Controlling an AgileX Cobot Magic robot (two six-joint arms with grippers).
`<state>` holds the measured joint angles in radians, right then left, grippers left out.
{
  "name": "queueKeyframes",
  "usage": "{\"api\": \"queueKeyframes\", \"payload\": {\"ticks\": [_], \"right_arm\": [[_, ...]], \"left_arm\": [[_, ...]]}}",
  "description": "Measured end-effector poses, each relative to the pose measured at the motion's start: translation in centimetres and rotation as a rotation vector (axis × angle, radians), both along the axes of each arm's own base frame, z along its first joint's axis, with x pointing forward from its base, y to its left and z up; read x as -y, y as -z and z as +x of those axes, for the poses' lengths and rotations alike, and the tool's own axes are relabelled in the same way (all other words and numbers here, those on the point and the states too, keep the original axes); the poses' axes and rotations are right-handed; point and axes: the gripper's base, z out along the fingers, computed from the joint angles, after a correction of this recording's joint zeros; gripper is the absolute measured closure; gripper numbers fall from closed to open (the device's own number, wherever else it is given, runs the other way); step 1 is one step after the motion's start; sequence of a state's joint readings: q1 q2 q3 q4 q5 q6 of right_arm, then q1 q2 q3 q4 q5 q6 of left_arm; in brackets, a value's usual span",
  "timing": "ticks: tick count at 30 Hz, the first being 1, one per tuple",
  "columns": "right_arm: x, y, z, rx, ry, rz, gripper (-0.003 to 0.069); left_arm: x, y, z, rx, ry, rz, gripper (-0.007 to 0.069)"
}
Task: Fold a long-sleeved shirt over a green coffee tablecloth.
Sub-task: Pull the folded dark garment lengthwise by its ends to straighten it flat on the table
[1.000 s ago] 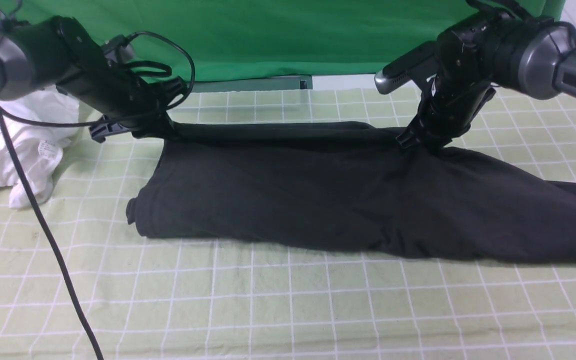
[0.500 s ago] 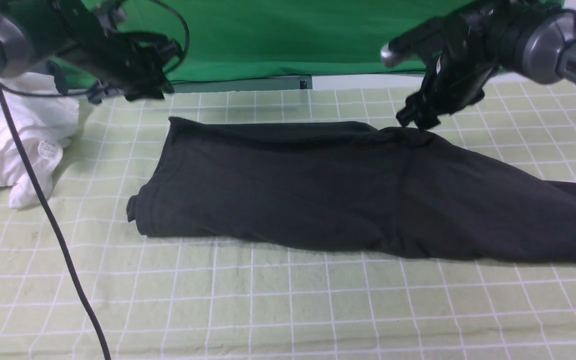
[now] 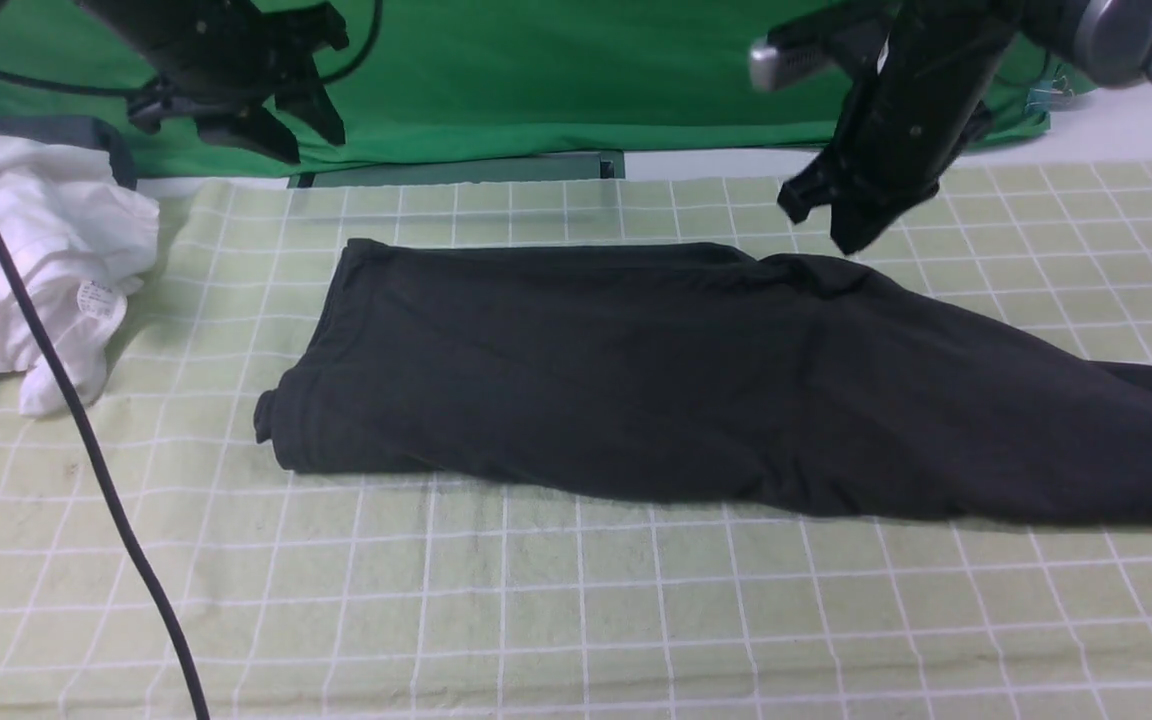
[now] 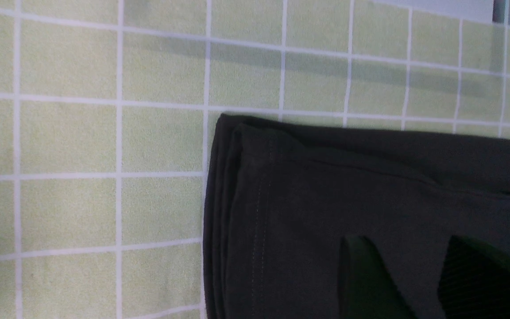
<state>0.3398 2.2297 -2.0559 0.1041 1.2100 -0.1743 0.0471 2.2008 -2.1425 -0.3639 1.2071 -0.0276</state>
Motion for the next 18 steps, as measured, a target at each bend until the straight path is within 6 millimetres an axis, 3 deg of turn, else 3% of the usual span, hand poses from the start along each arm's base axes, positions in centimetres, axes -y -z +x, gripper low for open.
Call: {"api": "queueKeyframes", "payload": {"ticks": [4,9,12,16,18], "right_arm": [[-0.4,3.7,0.1,-0.094,-0.015,0.001,0.0652],[-0.8,6.6,1.9,0.01,-0.016,0.013,0.0652],[-0.8,6.9,3.6,0.19,-0.036,0.004,0.0643],[-1.0,6.3,5.4,0.418,-0.077,-0.006,0.0603],[-1.0,6.0,5.6,0.44,-0.081,-0.007,0.0586]], "left_arm": [[0.4,1.0,0.0,-0.03,0.024,0.005,0.0492],[1.1,3.4,-0.6,-0.112,0.053,0.018,0.0589],[1.3,4.8,-0.9,-0.15,0.063,0.051,0.0595],[1.1,5.2,-0.7,-0.125,0.054,0.088,0.0563],[1.0,5.1,-0.5,-0.112,0.05,0.096,0.054]]}}
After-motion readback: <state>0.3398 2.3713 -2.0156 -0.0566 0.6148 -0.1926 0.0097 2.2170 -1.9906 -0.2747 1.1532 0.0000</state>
